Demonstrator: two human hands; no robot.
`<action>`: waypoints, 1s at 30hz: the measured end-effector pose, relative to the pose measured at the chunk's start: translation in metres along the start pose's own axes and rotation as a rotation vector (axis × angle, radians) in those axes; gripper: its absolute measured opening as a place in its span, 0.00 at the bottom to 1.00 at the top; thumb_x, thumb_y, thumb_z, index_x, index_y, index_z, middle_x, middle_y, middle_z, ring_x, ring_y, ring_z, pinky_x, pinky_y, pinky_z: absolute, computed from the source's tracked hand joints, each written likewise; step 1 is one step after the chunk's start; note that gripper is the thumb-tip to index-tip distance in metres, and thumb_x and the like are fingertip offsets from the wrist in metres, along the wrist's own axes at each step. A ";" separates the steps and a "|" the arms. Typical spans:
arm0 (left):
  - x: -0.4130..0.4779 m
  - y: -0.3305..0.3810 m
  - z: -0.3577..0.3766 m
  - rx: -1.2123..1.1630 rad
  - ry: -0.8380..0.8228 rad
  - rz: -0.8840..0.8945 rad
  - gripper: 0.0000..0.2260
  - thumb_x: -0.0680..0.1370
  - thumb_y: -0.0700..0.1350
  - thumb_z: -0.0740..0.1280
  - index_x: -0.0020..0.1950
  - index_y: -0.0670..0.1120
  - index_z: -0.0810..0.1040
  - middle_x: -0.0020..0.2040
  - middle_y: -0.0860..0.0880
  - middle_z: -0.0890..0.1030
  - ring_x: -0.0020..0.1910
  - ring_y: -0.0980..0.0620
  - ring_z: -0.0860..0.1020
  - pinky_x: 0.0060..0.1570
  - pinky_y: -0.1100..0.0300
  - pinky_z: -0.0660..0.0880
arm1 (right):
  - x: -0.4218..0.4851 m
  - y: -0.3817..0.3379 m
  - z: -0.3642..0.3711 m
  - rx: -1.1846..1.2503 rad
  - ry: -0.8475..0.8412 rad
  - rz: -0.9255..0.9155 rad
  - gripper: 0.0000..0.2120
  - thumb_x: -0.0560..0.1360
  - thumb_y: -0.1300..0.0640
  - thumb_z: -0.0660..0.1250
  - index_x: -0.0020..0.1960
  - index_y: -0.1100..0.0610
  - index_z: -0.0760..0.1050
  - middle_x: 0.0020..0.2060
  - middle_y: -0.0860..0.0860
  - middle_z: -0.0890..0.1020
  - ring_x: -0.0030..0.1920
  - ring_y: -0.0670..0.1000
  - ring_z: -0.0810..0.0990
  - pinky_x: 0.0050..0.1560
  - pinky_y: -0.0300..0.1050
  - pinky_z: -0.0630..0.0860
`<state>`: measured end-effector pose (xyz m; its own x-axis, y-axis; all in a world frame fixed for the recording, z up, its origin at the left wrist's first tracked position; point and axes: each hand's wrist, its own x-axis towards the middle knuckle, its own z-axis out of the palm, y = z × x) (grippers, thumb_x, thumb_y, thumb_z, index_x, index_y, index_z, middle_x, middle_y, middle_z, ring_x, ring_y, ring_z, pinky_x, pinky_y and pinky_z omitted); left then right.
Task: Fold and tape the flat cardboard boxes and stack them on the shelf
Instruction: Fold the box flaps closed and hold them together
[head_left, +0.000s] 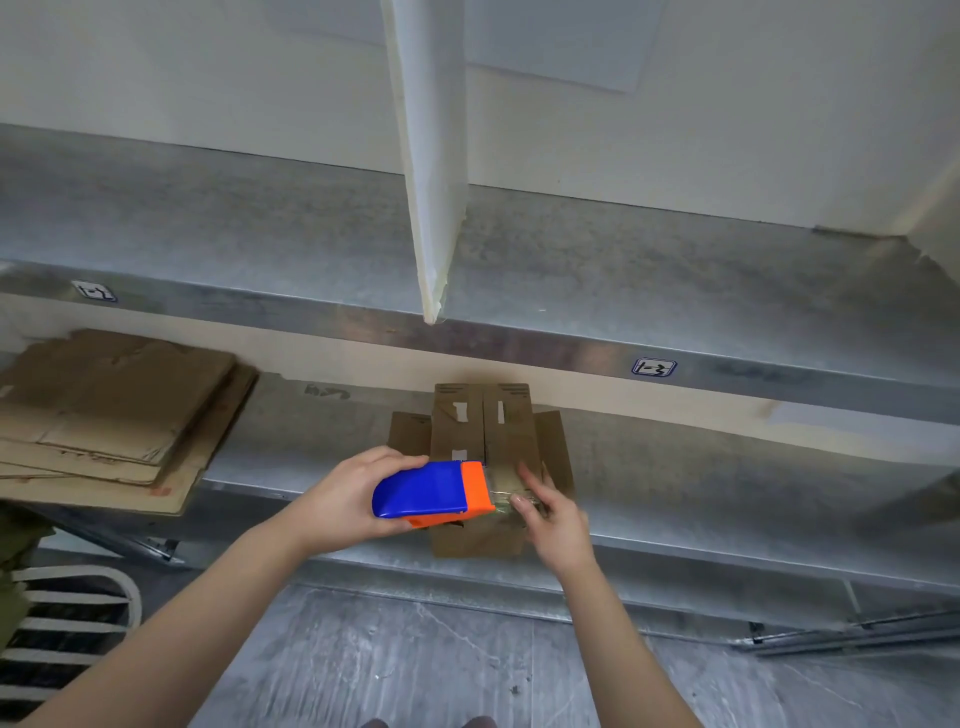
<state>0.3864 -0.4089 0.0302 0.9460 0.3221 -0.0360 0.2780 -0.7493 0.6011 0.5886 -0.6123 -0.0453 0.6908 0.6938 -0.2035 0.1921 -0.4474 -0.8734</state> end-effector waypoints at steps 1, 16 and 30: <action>-0.001 -0.001 -0.001 -0.006 0.002 -0.007 0.34 0.69 0.60 0.74 0.72 0.60 0.66 0.60 0.65 0.69 0.60 0.68 0.68 0.54 0.76 0.67 | 0.001 0.000 0.000 0.006 0.003 0.007 0.21 0.76 0.49 0.69 0.68 0.39 0.72 0.76 0.49 0.63 0.71 0.45 0.68 0.69 0.44 0.70; -0.014 0.006 -0.021 0.202 -0.110 0.004 0.34 0.72 0.53 0.74 0.75 0.57 0.65 0.60 0.59 0.69 0.57 0.64 0.68 0.54 0.76 0.63 | 0.013 0.000 0.002 0.077 -0.005 0.069 0.20 0.75 0.51 0.71 0.66 0.41 0.75 0.75 0.48 0.64 0.72 0.50 0.69 0.68 0.53 0.72; -0.029 0.030 0.013 0.338 0.084 -0.132 0.32 0.72 0.49 0.73 0.74 0.55 0.66 0.59 0.52 0.71 0.57 0.54 0.71 0.51 0.67 0.66 | 0.014 -0.003 0.002 0.145 0.013 0.112 0.20 0.75 0.53 0.71 0.65 0.41 0.76 0.75 0.47 0.65 0.70 0.52 0.71 0.62 0.58 0.76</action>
<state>0.3692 -0.4482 0.0390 0.8851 0.4649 -0.0217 0.4496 -0.8421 0.2977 0.5962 -0.6001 -0.0463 0.7117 0.6360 -0.2983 0.0116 -0.4352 -0.9003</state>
